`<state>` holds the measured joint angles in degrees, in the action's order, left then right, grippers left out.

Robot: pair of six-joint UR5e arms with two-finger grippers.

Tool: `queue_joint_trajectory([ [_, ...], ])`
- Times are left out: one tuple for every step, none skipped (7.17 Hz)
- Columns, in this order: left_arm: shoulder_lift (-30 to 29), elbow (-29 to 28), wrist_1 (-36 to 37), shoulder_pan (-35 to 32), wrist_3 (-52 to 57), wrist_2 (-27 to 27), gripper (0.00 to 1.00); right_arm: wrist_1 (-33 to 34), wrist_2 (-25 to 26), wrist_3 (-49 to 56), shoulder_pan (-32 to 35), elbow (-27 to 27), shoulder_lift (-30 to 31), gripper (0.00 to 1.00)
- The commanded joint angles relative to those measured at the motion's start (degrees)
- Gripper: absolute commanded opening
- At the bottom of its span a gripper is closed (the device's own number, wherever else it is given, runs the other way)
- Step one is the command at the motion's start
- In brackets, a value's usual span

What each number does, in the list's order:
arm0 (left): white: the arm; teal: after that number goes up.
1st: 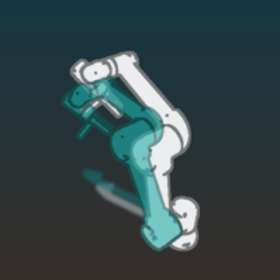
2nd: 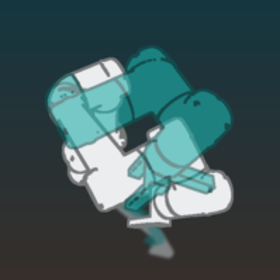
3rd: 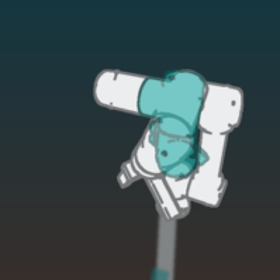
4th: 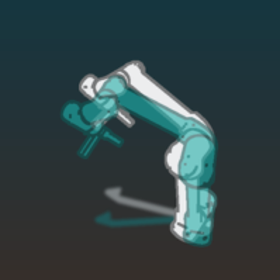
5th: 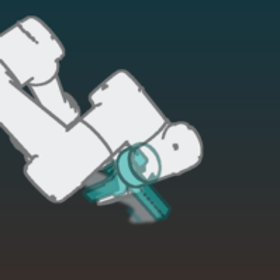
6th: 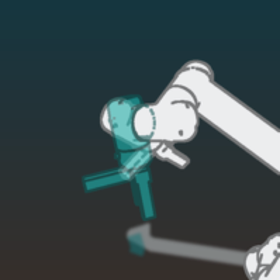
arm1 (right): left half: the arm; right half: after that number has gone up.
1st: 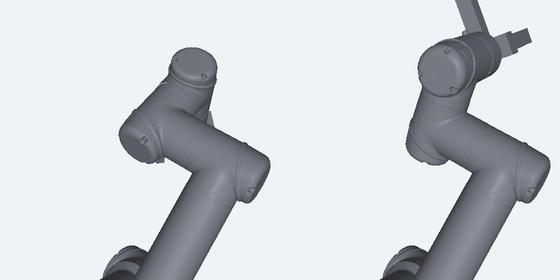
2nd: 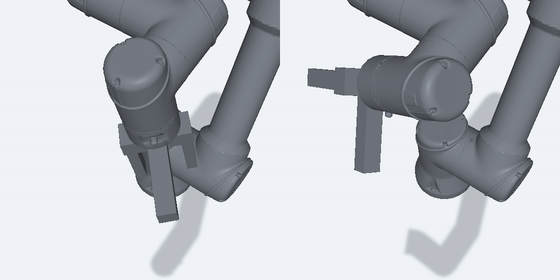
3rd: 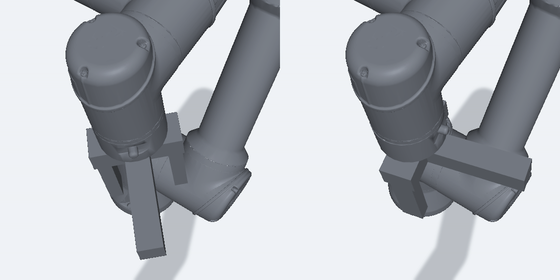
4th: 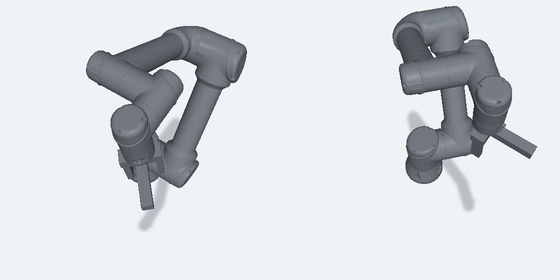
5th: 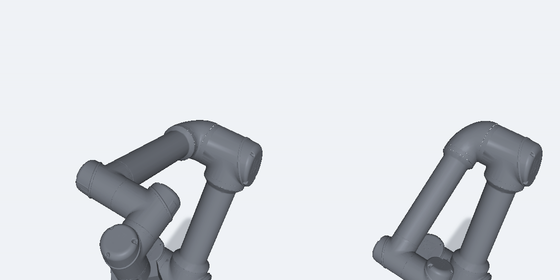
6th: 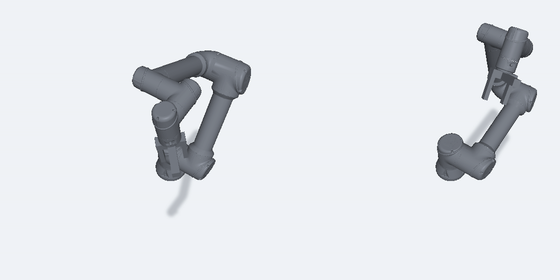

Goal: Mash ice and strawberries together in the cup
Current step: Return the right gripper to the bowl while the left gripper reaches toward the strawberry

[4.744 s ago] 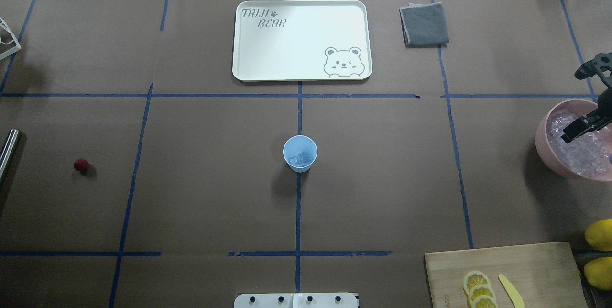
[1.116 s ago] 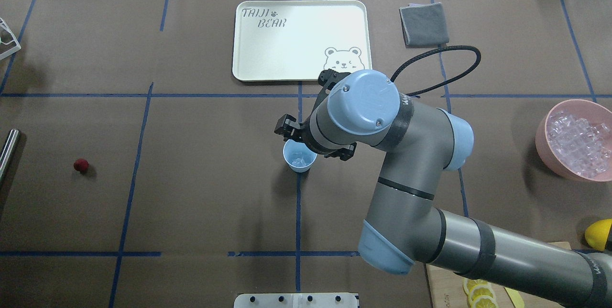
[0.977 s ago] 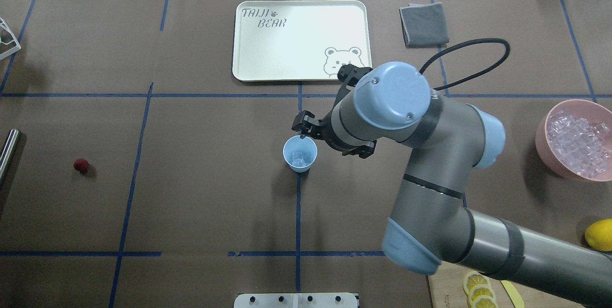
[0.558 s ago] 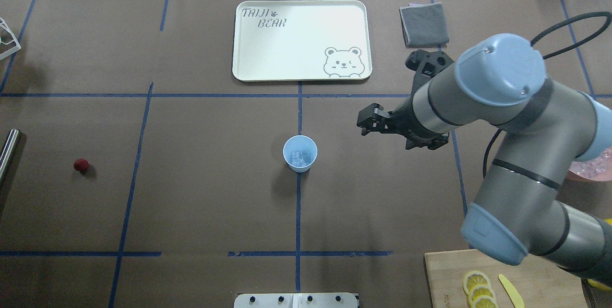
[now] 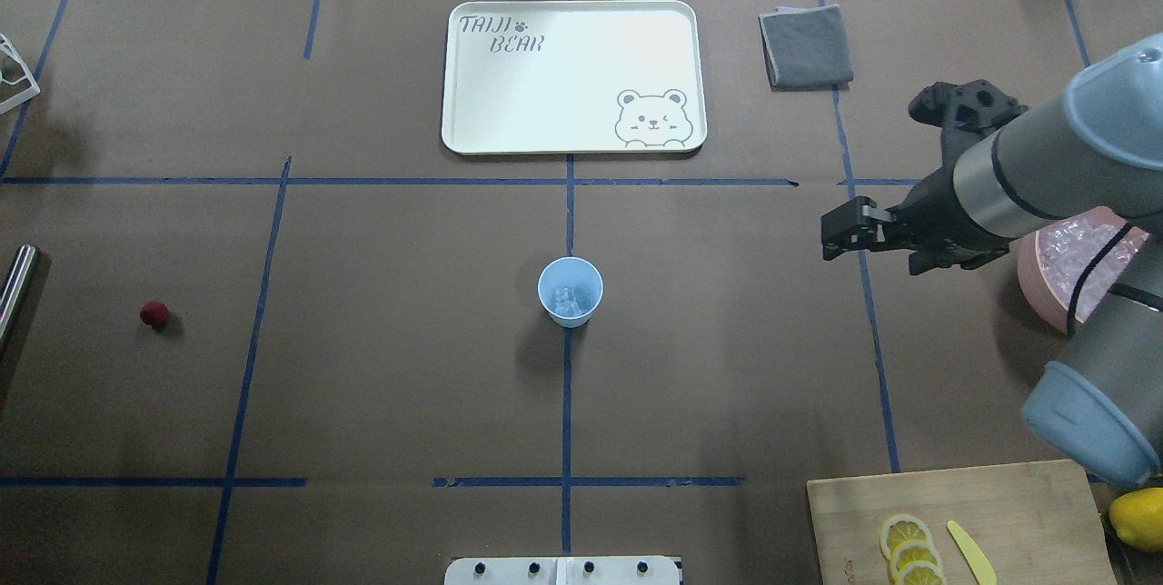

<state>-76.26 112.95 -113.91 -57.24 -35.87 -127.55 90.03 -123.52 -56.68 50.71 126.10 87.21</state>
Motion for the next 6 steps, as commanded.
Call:
queue_joint_trajectory([
  [-4.1, -3.7, -3.8, 7.1, -11.4, 6.2, 1.00, 0.1, -5.8, 15.7, 9.5, 0.3, 8.1, 1.00],
  [-6.7, -7.6, -6.6, 8.8, -16.0, 6.4, 1.00, 0.1, -6.9, 21.3, 12.4, 0.1, 11.2, 1.00],
  [-7.7, -9.2, -7.3, 10.3, -20.5, 6.5, 1.00, 0.1, -6.9, 27.1, 14.2, -0.1, 14.2, 1.00],
  [-8.2, -10.1, -7.5, 13.1, -22.1, 9.8, 1.00, 0.1, -6.9, 28.7, 15.0, -0.5, 14.4, 1.00],
  [-8.6, -10.5, -7.7, 15.9, -23.2, 13.2, 1.00, 0.1, -6.9, 28.8, 15.0, -0.8, 14.4, 1.00],
  [-8.6, -10.7, -7.7, 16.0, -23.0, 13.4, 1.00, 0.1, -6.9, 28.8, 15.0, -0.9, 14.5, 1.00],
])
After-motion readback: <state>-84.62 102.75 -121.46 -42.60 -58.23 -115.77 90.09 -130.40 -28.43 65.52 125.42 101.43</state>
